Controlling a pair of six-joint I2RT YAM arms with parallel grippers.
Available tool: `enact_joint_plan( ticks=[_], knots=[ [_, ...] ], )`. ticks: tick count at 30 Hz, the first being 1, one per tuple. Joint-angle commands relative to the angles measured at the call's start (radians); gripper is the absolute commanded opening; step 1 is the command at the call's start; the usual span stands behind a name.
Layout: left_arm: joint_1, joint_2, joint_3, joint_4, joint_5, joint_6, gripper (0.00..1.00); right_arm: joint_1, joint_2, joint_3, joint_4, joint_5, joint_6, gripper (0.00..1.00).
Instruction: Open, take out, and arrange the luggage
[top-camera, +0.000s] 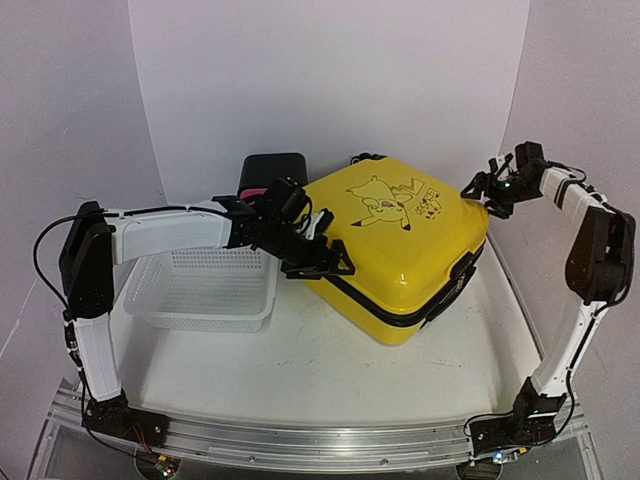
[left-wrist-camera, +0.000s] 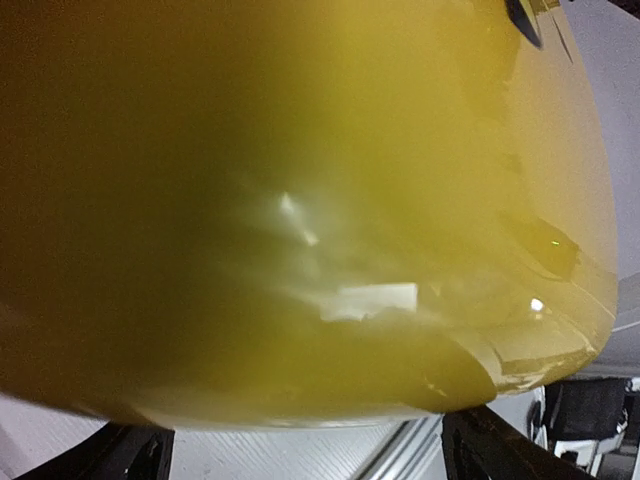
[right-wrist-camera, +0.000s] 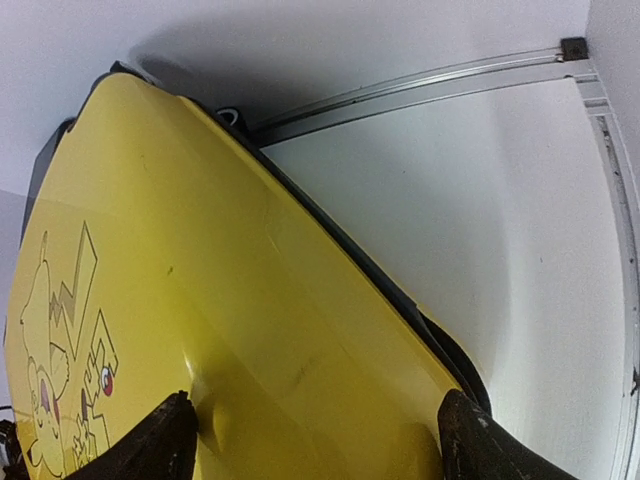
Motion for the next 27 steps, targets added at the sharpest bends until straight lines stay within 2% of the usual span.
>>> enact_joint_plan(
  ticks=[1, 4, 9, 14, 17, 20, 23, 26, 27],
  knots=[
    [-0.001, 0.072, 0.128, 0.094, 0.028, -0.023, 0.94, 0.053, -0.224, -0.293, -0.085, -0.15, 0.13, 0.81],
    [-0.014, 0.106, 0.161, 0.094, 0.047, -0.025, 0.93, 0.054, -0.371, -0.458, -0.025, -0.138, 0.159, 0.81],
    [-0.058, 0.134, 0.223, 0.095, 0.053, -0.027, 0.93, 0.054, -0.56, -0.623, -0.034, -0.076, 0.155, 0.85],
    [-0.076, 0.109, 0.219, 0.094, 0.02, -0.019, 0.94, 0.041, -0.653, -0.694, -0.031, 0.002, 0.202, 0.96],
    [-0.068, 0.039, 0.139, 0.096, -0.037, 0.011, 0.97, -0.012, -0.656, -0.697, -0.006, -0.031, 0.247, 0.95],
    [-0.022, -0.052, 0.049, 0.103, -0.037, -0.017, 0.97, -0.088, -0.657, -0.746, 0.024, -0.077, 0.339, 0.89],
    [0.03, -0.145, -0.05, 0.127, -0.063, -0.03, 0.98, -0.171, -0.649, -0.834, 0.065, -0.082, 0.406, 0.78],
    [0.068, -0.193, -0.074, 0.127, -0.073, -0.013, 0.99, -0.171, -0.606, -0.858, 0.069, -0.054, 0.403, 0.62],
    [0.08, -0.197, -0.077, 0.126, -0.068, -0.013, 0.98, -0.171, -0.6, -0.872, 0.089, -0.044, 0.404, 0.6]
  ],
)
